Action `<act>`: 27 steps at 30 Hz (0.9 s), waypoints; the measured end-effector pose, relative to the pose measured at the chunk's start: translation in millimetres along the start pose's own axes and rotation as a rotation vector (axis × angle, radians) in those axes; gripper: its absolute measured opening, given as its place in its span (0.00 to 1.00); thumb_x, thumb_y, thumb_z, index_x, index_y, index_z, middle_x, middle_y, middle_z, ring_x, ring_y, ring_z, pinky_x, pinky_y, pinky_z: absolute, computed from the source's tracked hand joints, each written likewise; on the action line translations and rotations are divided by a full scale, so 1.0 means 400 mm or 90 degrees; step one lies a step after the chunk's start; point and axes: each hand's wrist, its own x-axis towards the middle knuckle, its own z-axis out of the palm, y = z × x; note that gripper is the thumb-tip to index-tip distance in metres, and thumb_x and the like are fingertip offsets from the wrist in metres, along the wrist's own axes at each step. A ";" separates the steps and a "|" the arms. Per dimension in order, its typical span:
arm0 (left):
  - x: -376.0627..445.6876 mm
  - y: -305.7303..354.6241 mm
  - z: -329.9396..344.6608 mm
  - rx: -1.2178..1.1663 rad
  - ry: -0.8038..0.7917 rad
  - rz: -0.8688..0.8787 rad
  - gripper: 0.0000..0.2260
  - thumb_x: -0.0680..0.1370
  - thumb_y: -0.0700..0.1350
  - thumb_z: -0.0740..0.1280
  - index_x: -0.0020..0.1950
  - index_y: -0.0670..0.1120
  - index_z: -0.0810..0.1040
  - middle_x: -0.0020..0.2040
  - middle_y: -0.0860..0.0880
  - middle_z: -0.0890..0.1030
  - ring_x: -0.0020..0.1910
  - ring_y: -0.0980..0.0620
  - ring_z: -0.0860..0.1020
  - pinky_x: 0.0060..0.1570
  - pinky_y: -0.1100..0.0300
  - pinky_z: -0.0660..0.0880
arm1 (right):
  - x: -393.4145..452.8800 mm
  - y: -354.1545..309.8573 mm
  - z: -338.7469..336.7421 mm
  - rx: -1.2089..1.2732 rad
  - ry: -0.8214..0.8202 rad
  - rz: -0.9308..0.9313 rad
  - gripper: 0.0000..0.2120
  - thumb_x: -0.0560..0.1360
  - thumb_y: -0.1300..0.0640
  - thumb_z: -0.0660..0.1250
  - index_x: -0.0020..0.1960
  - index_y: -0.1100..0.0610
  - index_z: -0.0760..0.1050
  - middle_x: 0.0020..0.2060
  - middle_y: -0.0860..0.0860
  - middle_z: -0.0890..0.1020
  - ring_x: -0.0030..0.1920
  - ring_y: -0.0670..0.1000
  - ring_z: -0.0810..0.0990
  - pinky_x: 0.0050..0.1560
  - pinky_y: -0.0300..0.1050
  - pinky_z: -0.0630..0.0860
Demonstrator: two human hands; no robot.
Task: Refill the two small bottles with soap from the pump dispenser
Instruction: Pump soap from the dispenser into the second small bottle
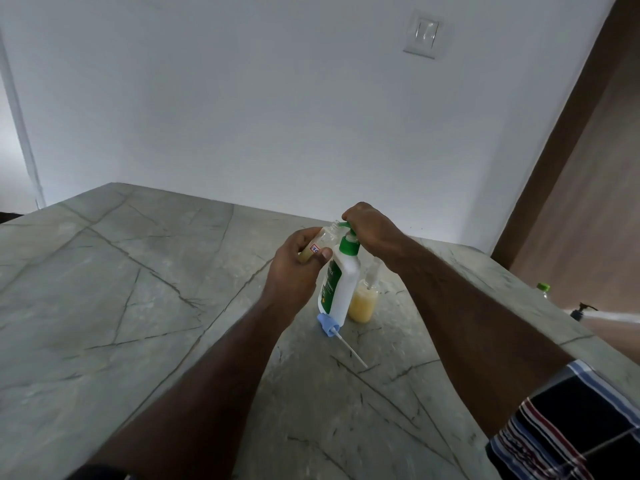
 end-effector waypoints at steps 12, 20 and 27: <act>-0.001 -0.004 -0.004 0.034 -0.011 -0.007 0.12 0.80 0.42 0.67 0.64 0.50 0.77 0.51 0.62 0.78 0.50 0.63 0.78 0.45 0.71 0.73 | -0.008 0.012 0.015 -0.052 -0.013 -0.030 0.17 0.81 0.67 0.52 0.67 0.71 0.68 0.67 0.65 0.69 0.67 0.65 0.67 0.67 0.57 0.65; 0.003 -0.008 -0.005 0.000 -0.007 -0.006 0.11 0.80 0.42 0.67 0.61 0.53 0.78 0.51 0.61 0.80 0.49 0.65 0.79 0.47 0.68 0.75 | -0.001 0.006 0.008 -0.033 -0.018 -0.029 0.18 0.82 0.66 0.50 0.69 0.71 0.67 0.69 0.66 0.68 0.70 0.65 0.65 0.69 0.56 0.62; -0.002 -0.010 -0.002 0.033 -0.013 -0.013 0.13 0.80 0.43 0.67 0.64 0.49 0.77 0.51 0.61 0.79 0.50 0.62 0.79 0.42 0.71 0.73 | -0.010 0.020 0.023 -0.054 -0.012 -0.036 0.17 0.82 0.66 0.51 0.68 0.69 0.68 0.67 0.64 0.70 0.68 0.64 0.67 0.66 0.54 0.64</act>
